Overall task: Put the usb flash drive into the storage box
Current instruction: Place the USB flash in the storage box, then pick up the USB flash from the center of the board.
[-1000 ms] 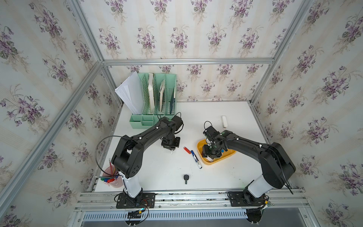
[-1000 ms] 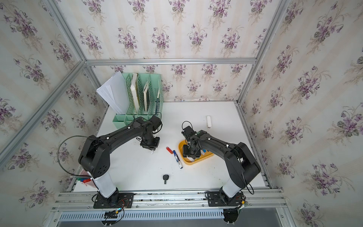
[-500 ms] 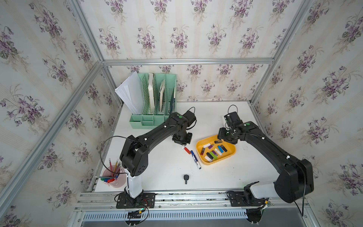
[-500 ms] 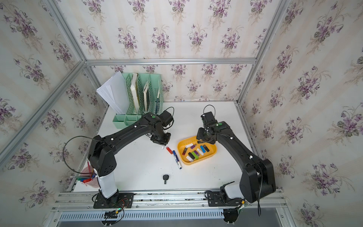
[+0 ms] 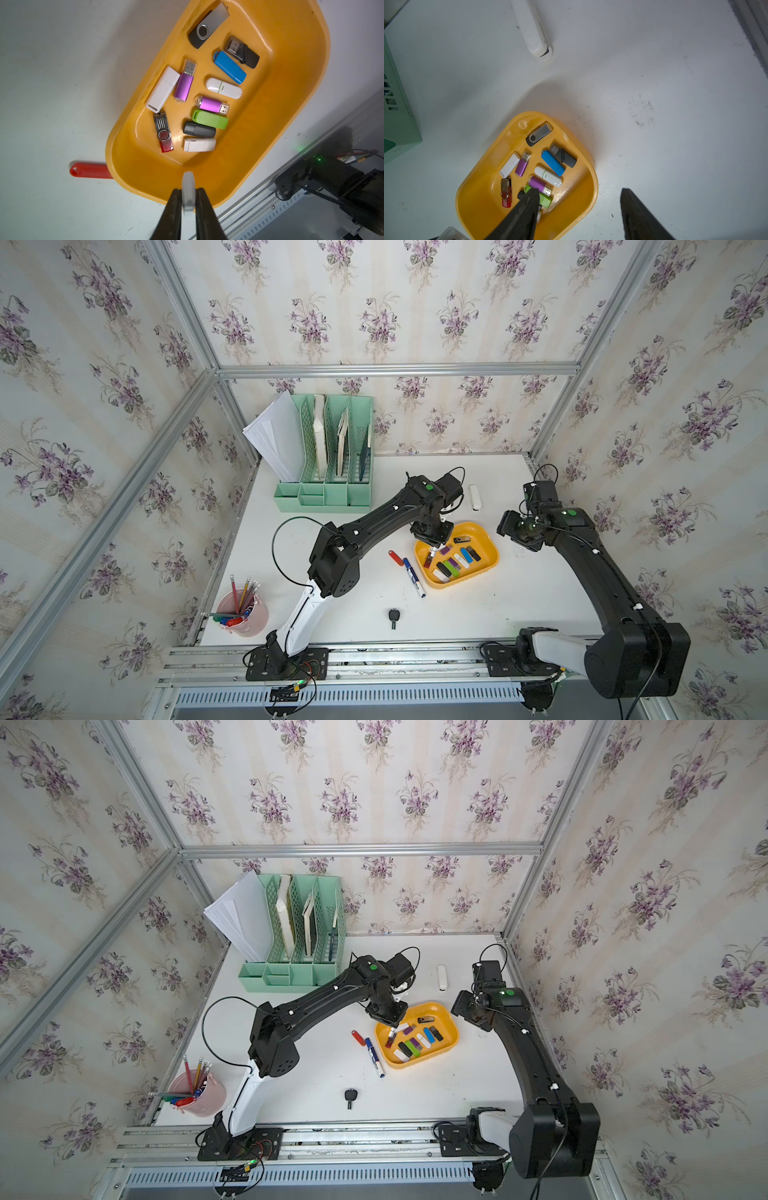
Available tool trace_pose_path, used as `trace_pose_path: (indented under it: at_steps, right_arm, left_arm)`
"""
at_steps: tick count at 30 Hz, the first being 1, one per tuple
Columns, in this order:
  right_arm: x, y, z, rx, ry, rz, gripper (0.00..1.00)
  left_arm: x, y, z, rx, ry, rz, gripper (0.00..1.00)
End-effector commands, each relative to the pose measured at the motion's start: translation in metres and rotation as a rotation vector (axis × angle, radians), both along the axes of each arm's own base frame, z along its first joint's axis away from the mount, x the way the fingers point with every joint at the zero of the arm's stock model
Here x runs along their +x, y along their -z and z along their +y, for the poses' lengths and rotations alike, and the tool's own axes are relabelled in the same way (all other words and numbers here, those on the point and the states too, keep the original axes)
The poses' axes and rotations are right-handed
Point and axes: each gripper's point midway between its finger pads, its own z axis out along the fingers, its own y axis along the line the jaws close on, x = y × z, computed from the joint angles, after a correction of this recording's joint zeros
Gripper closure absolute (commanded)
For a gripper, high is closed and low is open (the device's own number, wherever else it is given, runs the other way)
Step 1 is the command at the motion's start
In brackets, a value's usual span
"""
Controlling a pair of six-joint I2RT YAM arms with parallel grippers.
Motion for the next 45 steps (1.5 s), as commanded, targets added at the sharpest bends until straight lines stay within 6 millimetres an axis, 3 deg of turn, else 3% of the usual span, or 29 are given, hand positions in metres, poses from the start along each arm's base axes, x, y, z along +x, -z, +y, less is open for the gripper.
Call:
trace_pose_path:
  at_steps: [1, 8, 14, 17, 21, 24, 27, 33, 45]
  right_arm:
    - [-0.005, 0.001, 0.000, 0.003, -0.010, 0.014, 0.33]
    - [-0.004, 0.002, 0.000, 0.003, -0.016, 0.016, 0.32]
    - [-0.004, 0.002, 0.000, -0.005, -0.037, 0.019, 0.32]
    - [-0.004, 0.004, -0.001, -0.014, -0.042, 0.023, 0.32]
    - [-0.003, 0.005, 0.002, -0.001, -0.048, 0.024, 0.31]
    - [-0.001, 0.005, 0.004, 0.011, -0.053, 0.016, 0.32]
    - [0.000, 0.005, 0.005, 0.013, -0.057, 0.018, 0.32]
    - [-0.002, 0.003, 0.005, 0.013, -0.064, 0.014, 0.31]
    - [-0.002, 0.003, 0.010, 0.031, -0.088, 0.010, 0.31]
  left_arm:
    - [-0.009, 0.009, -0.003, 0.004, 0.041, 0.042, 0.81]
    - [-0.010, 0.042, -0.009, 0.020, 0.043, 0.087, 0.81]
    - [-0.003, 0.037, 0.004, 0.067, 0.021, 0.049, 0.74]
    - [0.007, 0.021, 0.030, 0.106, -0.018, -0.009, 0.60]
    - [0.021, 0.005, 0.092, 0.123, -0.172, -0.019, 0.39]
    - [0.023, 0.015, 0.132, 0.162, -0.259, 0.006, 0.33]
    - [0.022, 0.036, 0.151, 0.209, -0.301, 0.042, 0.29]
    - [0.027, 0.073, 0.154, 0.274, -0.380, 0.081, 0.23]
    - [0.035, 0.093, 0.146, 0.330, -0.430, 0.033, 0.09]
